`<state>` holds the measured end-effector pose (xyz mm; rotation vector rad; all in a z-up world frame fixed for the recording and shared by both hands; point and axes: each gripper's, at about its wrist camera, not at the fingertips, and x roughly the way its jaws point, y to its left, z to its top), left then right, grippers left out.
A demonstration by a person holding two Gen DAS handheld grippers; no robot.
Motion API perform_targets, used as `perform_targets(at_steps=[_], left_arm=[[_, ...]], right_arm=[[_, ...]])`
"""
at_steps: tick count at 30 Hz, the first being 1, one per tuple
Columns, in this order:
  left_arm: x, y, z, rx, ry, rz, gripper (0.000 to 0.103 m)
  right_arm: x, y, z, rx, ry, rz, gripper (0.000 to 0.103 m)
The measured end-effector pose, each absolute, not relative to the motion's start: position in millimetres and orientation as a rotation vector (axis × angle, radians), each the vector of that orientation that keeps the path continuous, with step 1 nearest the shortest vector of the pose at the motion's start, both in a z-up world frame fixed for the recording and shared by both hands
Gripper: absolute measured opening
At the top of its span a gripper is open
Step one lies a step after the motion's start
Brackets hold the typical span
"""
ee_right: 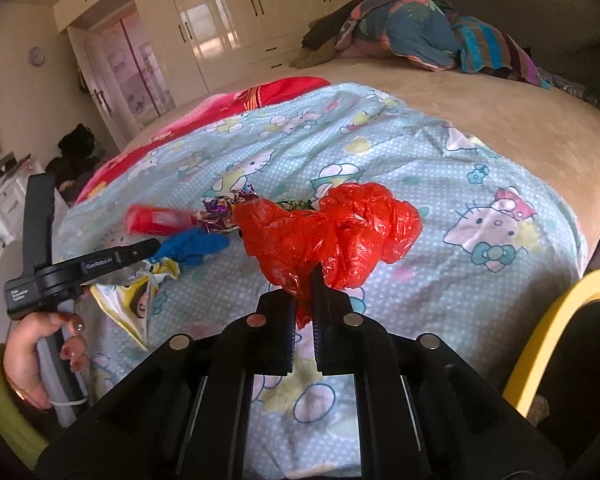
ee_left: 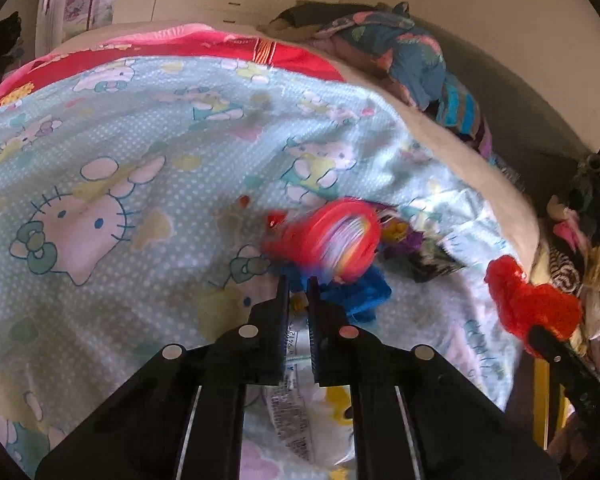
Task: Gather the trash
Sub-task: 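Grasp the red plastic bag with the right tool while the left tool grasps the snack wrapper, then carry both items over the yellow bin and open both tools to drop them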
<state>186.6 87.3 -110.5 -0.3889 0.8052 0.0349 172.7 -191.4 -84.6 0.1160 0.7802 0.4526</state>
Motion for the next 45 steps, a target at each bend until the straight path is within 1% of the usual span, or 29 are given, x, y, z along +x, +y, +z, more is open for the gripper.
perform_targets(at_steps=[6, 9, 11, 16, 22, 29, 30, 31, 32, 36, 37, 39, 40, 41, 43, 45], left_arm=[[182, 83, -95, -0.382, 0.779, 0.006, 0.009], [180, 76, -92, -0.332, 0.786, 0.002, 0.009], [180, 74, -91, -0.319, 0.787, -0.007, 0.013], [179, 69, -92, -0.304, 0.795, -0.016, 0.014], [177, 68, -90, -0.332, 0.801, -0.055, 0.010], [178, 74, -85, -0.425, 0.795, -0.121, 0.009], [178, 73, -83, -0.425, 0.793, -0.123, 0.008], [178, 72, -82, -0.425, 0.791, -0.128, 0.004], [178, 71, -81, -0.425, 0.791, -0.133, 0.001], [175, 64, -78, -0.385, 0.790, -0.134, 0.001], [174, 63, -78, -0.369, 0.791, -0.124, 0.002], [170, 63, -81, -0.337, 0.813, -0.100, 0.012], [167, 63, -82, -0.306, 0.819, -0.084, 0.025], [163, 62, -84, -0.275, 0.823, -0.069, 0.031], [157, 63, -88, -0.244, 0.842, -0.049, 0.032], [151, 66, -93, -0.241, 0.860, -0.033, 0.039]], right_arm=[[167, -195, -80, 0.126, 0.770, 0.462, 0.004], [167, -197, -78, 0.134, 0.775, 0.470, 0.004], [165, -199, -77, 0.141, 0.774, 0.471, 0.004], [158, -209, -64, 0.159, 0.736, 0.466, 0.004], [153, -222, -54, 0.187, 0.714, 0.456, 0.004], [149, -237, -49, 0.218, 0.697, 0.436, 0.004], [148, -239, -47, 0.222, 0.691, 0.432, 0.004], [148, -242, -46, 0.224, 0.685, 0.429, 0.004], [147, -244, -44, 0.229, 0.678, 0.427, 0.004], [144, -252, -39, 0.239, 0.664, 0.422, 0.004], [143, -254, -38, 0.241, 0.662, 0.420, 0.004], [141, -257, -36, 0.241, 0.658, 0.417, 0.004], [140, -260, -35, 0.244, 0.655, 0.416, 0.004], [138, -263, -34, 0.247, 0.650, 0.413, 0.004], [135, -268, -32, 0.252, 0.642, 0.407, 0.004], [132, -274, -29, 0.255, 0.631, 0.397, 0.004]])
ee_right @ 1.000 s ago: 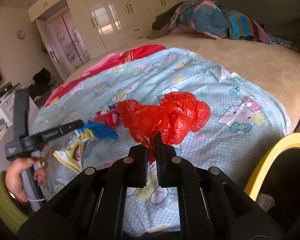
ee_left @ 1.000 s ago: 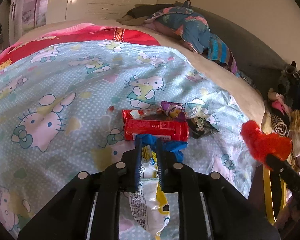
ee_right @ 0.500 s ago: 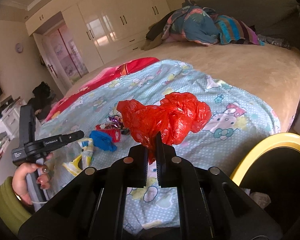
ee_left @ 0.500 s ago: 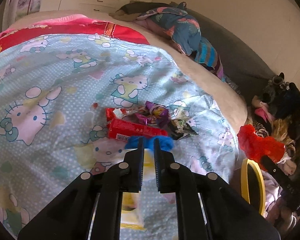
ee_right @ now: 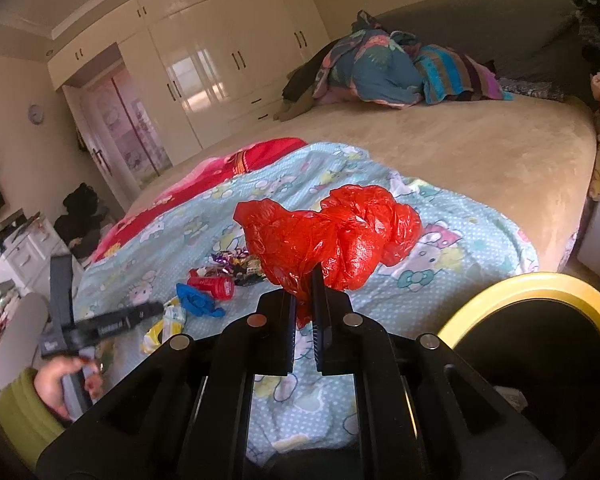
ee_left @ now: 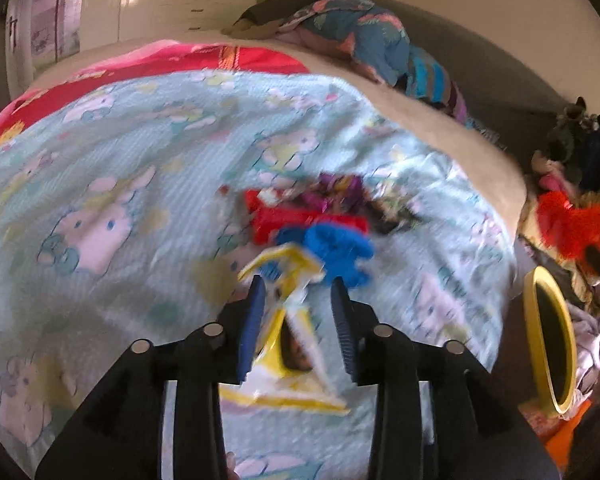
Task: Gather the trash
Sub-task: 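Carry both items over the yellow bin and open both tools to drop them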
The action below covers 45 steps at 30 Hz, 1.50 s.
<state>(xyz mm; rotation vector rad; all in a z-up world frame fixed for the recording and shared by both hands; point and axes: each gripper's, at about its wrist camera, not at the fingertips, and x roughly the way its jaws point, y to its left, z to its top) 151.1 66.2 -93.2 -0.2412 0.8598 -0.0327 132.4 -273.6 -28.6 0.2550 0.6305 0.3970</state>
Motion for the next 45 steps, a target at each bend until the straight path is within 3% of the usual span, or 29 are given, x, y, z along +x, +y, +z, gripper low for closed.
perform_targets(at_steps=[2, 8, 17, 31, 45], left_arm=[[148, 68, -99, -0.221, 0.879, -0.011, 0.049], [147, 74, -123, -0.274, 0.967, -0.007, 0.050], [133, 69, -118, -0.305, 0.949, -0.052, 0.032], [116, 22, -39, -0.285, 0.767, -0.211, 0.031], [119, -95, -17, -0.182, 0.750, -0.467, 0.031]], right_arm=[[129, -280, -25, 0.251, 0.616, 0.379, 0.004], [122, -309, -22, 0.267, 0.610, 0.327, 0.004], [109, -350, -40, 0.271, 0.669, 0.244, 0.004], [109, -392, -42, 0.345, 0.705, 0.217, 0.004], [99, -409, -54, 0.258, 0.775, 0.209, 0.004]])
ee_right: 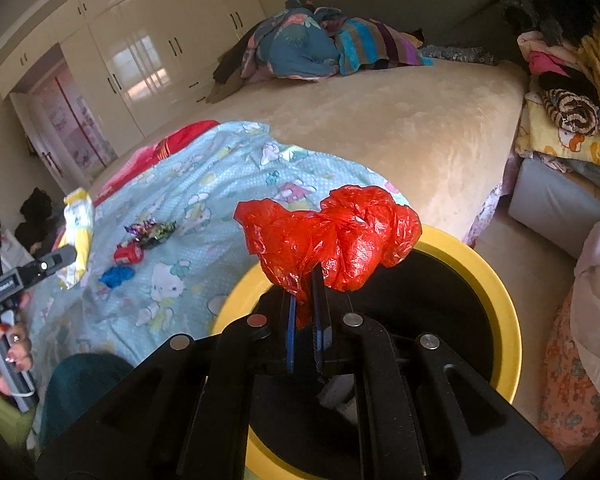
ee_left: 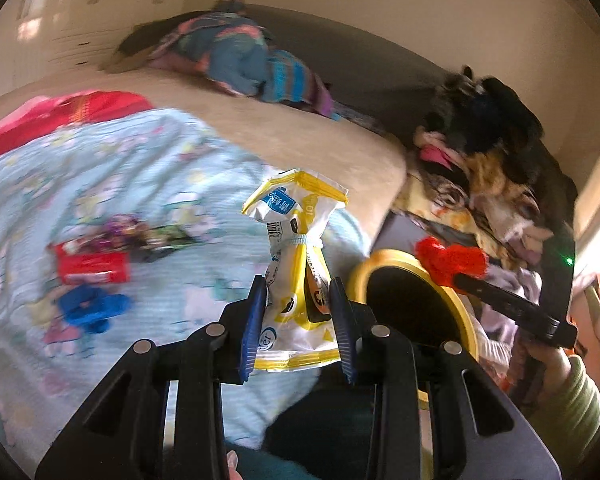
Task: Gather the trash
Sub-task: 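Carry both items over the yellow bin and open both tools to drop them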
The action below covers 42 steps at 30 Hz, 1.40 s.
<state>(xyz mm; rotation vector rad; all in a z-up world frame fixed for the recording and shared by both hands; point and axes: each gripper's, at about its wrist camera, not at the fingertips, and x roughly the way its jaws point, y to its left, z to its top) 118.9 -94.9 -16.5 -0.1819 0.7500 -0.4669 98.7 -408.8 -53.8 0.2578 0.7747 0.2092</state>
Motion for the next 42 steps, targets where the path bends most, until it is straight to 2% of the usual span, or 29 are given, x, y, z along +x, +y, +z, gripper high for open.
perform_targets(at_steps=[12, 24, 25, 26, 27, 29, 32, 34, 35, 42], left_arm=[[115, -182, -38, -0.044, 0.797, -0.618, 0.031], [122, -235, -75, 0.055, 0.890, -0.699, 0.031], [124, -239, -78, 0.061, 0.896, -0.703, 0.032], [125, -242, -80, 0.064, 0.900, -0.703, 0.034], [126, -244, -83, 0.062, 0.901, -0.703, 0.037], [126, -244, -82, 0.045, 0.890, -0.707, 0.064], [123, -239, -78, 0.028, 0.853, -0.697, 0.087], [121, -233, -72, 0.029, 0.820, -0.675, 0.093], [119, -231, -69, 0.028, 0.804, -0.670, 0.094], [110, -207, -48, 0.011, 0.716, -0.603, 0.096]], right_arm=[[73, -422, -76, 0.217, 0.835, 0.211, 0.004], [51, -433, -99, 0.214, 0.908, 0.210, 0.006], [50, -434, -100, 0.219, 0.909, 0.209, 0.011], [49, -437, -101, 0.232, 0.906, 0.204, 0.025], [48, -440, -100, 0.239, 0.901, 0.195, 0.028], [47, -444, -98, 0.247, 0.891, 0.176, 0.033], [46, -449, -91, 0.254, 0.857, 0.137, 0.051], [46, -449, -87, 0.249, 0.830, 0.122, 0.055], [46, -447, -84, 0.242, 0.816, 0.110, 0.059], [42, -416, -60, 0.138, 0.687, 0.109, 0.073]])
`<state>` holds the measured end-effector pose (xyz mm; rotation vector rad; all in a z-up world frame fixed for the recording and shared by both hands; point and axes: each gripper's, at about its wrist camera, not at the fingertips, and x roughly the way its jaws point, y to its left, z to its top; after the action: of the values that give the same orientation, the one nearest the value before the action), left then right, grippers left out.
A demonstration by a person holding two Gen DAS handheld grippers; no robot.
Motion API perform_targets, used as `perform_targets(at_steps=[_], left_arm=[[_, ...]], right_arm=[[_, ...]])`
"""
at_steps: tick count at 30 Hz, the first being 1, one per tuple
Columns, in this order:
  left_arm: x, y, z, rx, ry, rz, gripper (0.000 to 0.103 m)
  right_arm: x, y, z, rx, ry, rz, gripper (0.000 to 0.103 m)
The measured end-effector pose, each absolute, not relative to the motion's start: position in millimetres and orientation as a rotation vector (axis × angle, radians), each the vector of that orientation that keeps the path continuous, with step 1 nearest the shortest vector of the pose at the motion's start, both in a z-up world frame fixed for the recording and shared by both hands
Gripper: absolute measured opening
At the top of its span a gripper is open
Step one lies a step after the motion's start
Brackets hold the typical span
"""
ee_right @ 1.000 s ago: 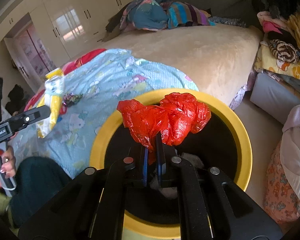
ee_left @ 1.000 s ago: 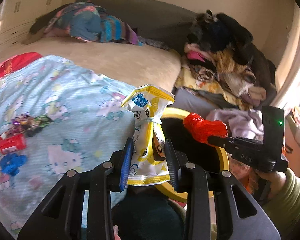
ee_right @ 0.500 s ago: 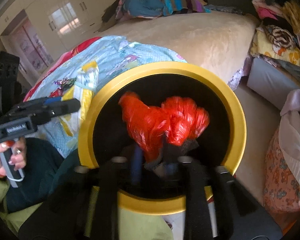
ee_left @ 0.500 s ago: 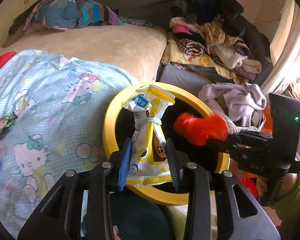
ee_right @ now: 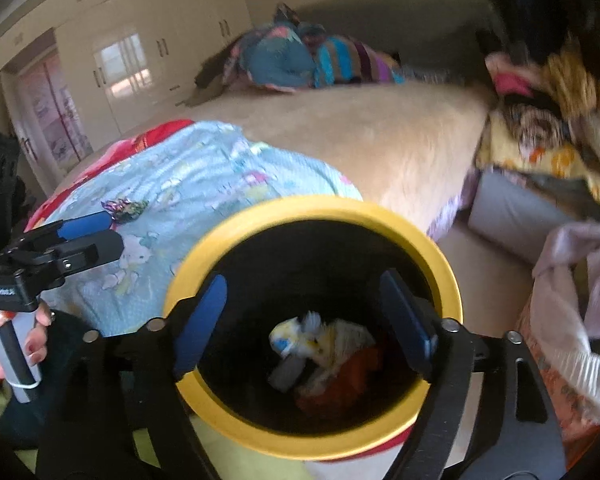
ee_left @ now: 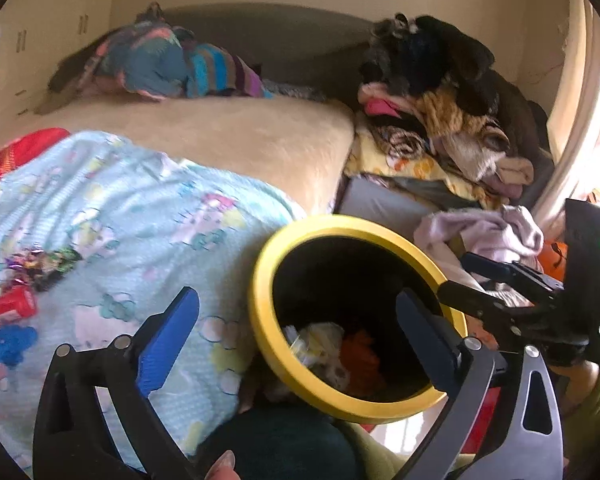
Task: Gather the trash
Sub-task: 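Move both tools back over the remaining trash on the quilt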
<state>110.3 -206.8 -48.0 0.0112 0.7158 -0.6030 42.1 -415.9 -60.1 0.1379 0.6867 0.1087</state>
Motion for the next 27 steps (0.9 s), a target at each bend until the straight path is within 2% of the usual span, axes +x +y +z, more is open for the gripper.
perform_targets(at_steps=[8, 27], left_arm=[[111, -171, -29, -0.025, 0.652, -0.491, 0.096], [120, -90, -11, -0.108, 0.578, -0.282, 0.096]], right_arm=[[41, -376, -37, 0.059, 0.599, 0.171, 0.080], [58, -294, -24, -0.052, 0.577, 0.290, 0.082]])
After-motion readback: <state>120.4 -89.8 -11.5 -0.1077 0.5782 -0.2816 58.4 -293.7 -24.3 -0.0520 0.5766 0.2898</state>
